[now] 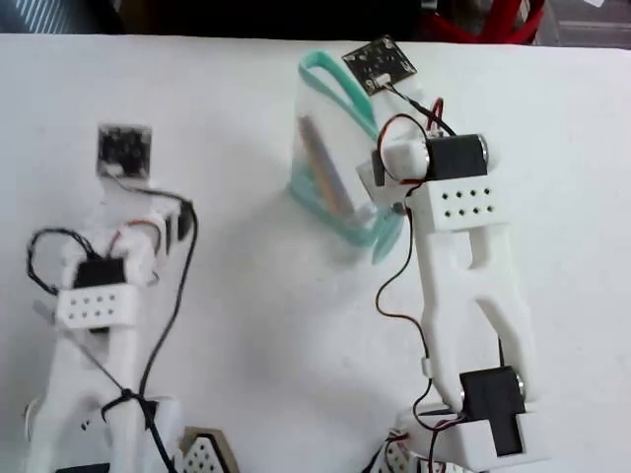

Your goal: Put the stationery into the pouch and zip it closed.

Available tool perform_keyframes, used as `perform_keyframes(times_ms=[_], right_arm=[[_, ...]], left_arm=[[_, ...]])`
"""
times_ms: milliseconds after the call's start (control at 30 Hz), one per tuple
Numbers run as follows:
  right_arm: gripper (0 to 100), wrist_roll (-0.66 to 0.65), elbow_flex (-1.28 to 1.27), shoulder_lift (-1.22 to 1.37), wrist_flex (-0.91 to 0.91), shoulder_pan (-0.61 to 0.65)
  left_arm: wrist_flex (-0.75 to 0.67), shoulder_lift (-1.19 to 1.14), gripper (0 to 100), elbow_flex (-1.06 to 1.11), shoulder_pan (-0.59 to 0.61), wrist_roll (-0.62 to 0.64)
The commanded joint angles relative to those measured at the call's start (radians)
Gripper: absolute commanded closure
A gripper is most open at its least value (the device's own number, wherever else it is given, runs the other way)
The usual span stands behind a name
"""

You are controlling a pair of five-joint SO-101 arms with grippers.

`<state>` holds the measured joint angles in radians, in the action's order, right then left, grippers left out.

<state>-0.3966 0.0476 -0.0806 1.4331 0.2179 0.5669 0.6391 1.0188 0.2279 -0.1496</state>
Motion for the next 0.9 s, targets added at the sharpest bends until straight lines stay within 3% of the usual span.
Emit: perform_keyframes(times_ms=[0,100,167,433,867], right_arm=[[98.0,0.008,-0.012,0.019,-0.002,0.007],[98.0,0.008,-0.012,0.019,-0.002,0.007],[98.0,0.008,-0.012,0.019,-0.002,0.007],[98.0,0.008,-0.012,0.018,-0.001,0.005],[98.0,0.002,-0.011,0.010,0.028,-0.018]], left_arm=[[-0.517,0.024,74,0.362,0.008,-0.003],[-0.812,0.028,74,0.609,0.007,-0.008],[-0.937,0.021,74,0.654,0.012,-0.008],[-0.862,0.053,74,0.657,0.116,-0.003],[-0.862,0.053,74,0.657,0.117,-0.003]])
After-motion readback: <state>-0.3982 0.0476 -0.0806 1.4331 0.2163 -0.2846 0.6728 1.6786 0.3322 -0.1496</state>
